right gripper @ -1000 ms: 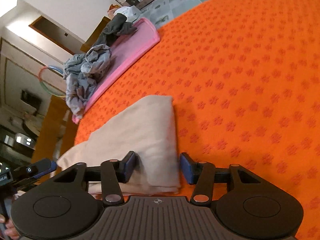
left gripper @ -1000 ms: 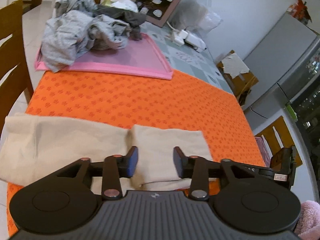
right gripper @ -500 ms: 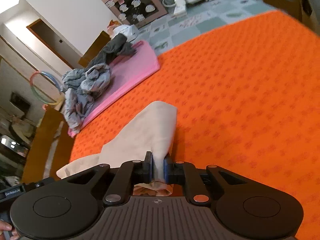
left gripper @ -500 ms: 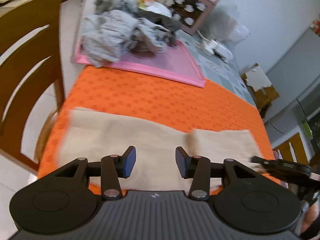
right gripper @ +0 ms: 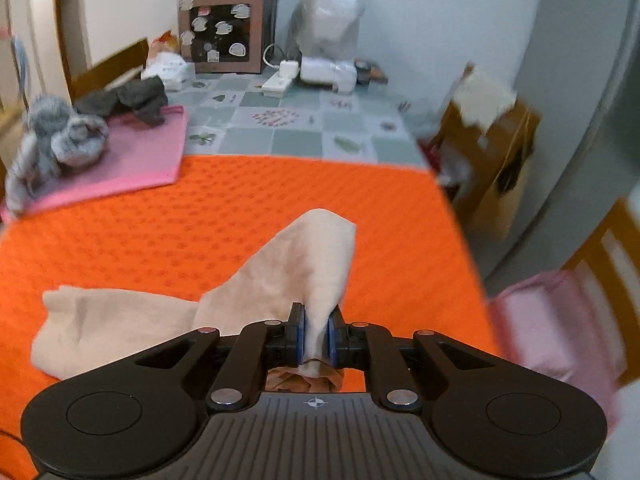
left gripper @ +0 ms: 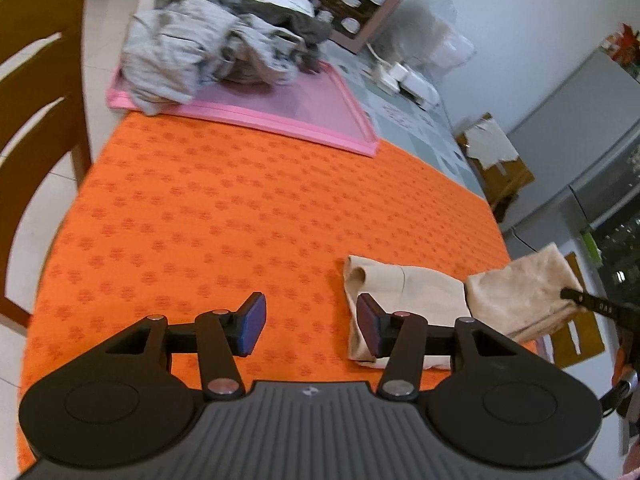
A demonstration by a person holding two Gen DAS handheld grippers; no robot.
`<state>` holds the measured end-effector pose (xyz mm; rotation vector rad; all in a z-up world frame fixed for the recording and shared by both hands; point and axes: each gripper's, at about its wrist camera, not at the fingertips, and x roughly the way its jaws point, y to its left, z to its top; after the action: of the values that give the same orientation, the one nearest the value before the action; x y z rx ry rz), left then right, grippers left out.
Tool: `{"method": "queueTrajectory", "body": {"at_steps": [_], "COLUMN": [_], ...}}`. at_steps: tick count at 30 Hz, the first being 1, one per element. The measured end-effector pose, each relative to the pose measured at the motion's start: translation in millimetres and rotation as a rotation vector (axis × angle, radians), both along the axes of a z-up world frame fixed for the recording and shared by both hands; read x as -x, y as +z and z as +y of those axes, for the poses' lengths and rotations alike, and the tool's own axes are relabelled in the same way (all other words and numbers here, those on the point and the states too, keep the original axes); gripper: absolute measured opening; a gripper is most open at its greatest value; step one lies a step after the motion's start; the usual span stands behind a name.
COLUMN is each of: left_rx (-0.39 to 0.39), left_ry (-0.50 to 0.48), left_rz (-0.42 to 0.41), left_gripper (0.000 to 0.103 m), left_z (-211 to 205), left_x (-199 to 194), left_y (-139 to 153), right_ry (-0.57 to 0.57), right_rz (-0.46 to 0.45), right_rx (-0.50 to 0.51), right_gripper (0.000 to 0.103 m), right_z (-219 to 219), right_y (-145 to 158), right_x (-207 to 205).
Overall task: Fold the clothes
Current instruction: 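Grasp the end of the trouser bundle with the right gripper and lift it, then fold the lifted end over the bundle with the right gripper and release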
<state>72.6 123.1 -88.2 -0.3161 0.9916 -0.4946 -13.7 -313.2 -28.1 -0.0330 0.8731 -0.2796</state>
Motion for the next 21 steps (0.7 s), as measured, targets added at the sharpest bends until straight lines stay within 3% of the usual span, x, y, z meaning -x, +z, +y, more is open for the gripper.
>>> {"method": "queueTrajectory", "body": {"at_steps": [8, 14, 21], "left_rx": [0.015, 0.017, 0.007], "left_ry": [-0.044, -0.018, 0.011], "left_rz": [-0.027, -0.021, -0.020], "left_gripper": [0.059, 0.060, 0.060], "left_z": [-5.9, 13.1, 33.7], "left_x": [3.9, 3.8, 4.9], "left_y": [4.2, 3.8, 5.3], "right_ry": [0.196, 0.324, 0.507], "right_rz": [0.063, 0.038, 0.067], "right_rx": [0.317, 0.409, 0.434], "right_gripper": [0.014, 0.014, 0.014], "right_z": [82.4, 152.3, 225.0], "right_y": [3.0, -3.6, -35.1], "right_x": [-18.6, -35.0, -40.3]}}
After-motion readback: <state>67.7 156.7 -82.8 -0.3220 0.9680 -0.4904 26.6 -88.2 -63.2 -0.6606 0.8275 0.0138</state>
